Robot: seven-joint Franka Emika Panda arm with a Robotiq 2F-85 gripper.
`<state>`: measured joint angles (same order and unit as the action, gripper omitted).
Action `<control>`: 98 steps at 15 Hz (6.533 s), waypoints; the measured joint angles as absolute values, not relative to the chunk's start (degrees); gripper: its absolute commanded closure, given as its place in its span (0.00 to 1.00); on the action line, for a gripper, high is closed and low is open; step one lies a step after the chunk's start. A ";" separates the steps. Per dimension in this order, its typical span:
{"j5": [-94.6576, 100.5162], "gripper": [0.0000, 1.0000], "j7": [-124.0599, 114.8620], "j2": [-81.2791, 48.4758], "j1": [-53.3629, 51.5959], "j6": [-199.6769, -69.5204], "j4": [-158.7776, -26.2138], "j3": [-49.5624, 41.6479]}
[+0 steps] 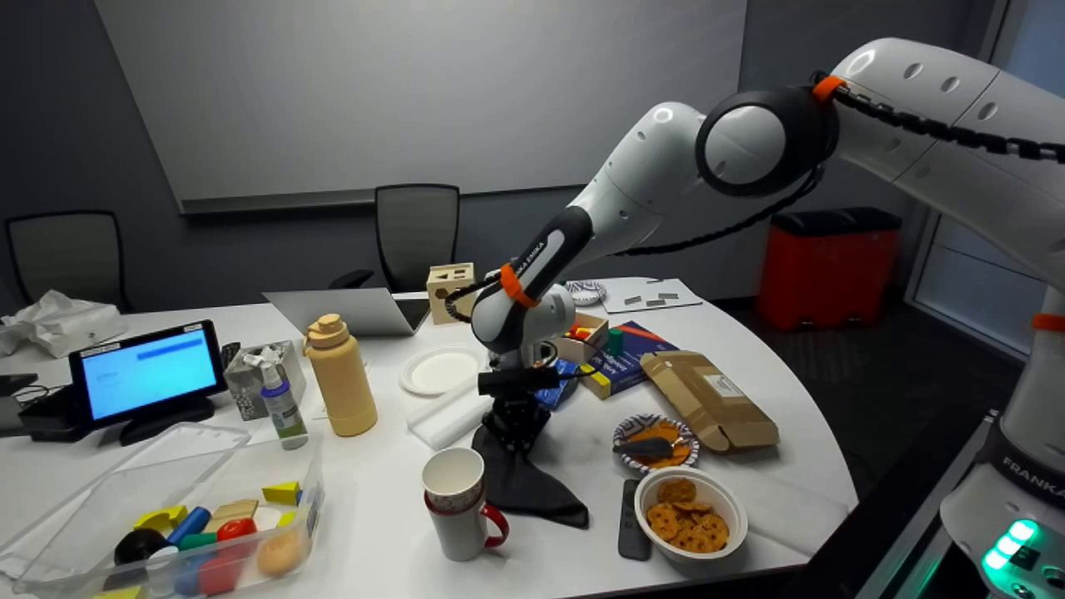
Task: Use the black towel to clean the table
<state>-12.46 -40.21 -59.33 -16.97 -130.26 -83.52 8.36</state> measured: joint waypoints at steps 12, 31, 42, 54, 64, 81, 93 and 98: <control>-13.79 0.99 -48.97 -55.92 -15.77 -120.90 -89.06 -0.48; -24.13 0.99 -39.84 -55.61 -10.76 -117.88 -95.02 6.40; -18.64 0.99 -45.89 -50.25 -14.07 -128.54 -101.65 0.58; -27.46 0.99 -31.85 -52.51 -12.03 -133.24 -103.58 14.02; -26.63 0.99 -34.78 -50.61 -17.88 -136.67 -103.19 7.75; -30.68 0.99 -33.22 -57.64 -8.30 -147.16 -92.86 14.05; -25.76 0.99 -34.65 -55.90 -16.88 -138.43 -93.01 9.84; -18.75 0.99 -43.28 -52.45 -21.27 -135.73 -96.57 2.05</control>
<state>-18.75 -43.28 -52.45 -21.27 -135.73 -96.57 2.05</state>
